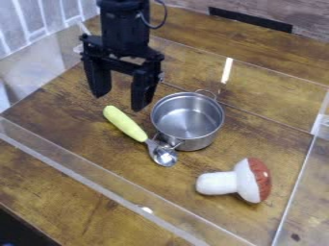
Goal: Move the green spoon to the right side of the table
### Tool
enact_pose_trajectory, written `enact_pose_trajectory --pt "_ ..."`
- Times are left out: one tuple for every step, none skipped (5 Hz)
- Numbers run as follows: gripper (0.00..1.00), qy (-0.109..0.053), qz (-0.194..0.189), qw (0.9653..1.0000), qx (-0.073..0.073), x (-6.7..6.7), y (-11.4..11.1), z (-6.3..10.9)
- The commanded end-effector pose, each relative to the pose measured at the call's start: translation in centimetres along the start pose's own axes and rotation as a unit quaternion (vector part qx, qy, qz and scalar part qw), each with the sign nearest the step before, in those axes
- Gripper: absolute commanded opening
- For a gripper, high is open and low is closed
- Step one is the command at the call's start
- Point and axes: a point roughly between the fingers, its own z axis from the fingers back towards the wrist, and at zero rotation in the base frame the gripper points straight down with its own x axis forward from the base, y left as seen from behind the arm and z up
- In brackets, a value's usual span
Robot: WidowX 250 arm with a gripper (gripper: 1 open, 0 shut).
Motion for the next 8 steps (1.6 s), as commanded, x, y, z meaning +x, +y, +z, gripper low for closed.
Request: enact_pose_trajectory --pt "1.0 -0.032 0.009 0.9994 0.001 1.0 -0.6 2.0" --pt "1.0 -0.038 -0.002 0.9993 -0.001 1.5 -0.4 3.5" --pt "1.0 -0.036 -0.02 0.9991 -0.006 1.0 -0.3 3.5" --pt "1.0 -0.024 -0.043 0.9988 -0.007 0.2 -0.5 3.2" --pt "1.0 -0.02 -0.062 0.9979 -0.008 -0.7 -0.6 3.3" --pt "1.0 -0.024 -0.012 0.9996 -0.01 -0.9 -1.0 3.1" --pt "1.0 -0.032 0.013 0.9993 -0.014 -0.7 -1.4 3.1" --pt "1.0 -0.037 0.02 0.999 -0.015 0.1 -1.1 2.7"
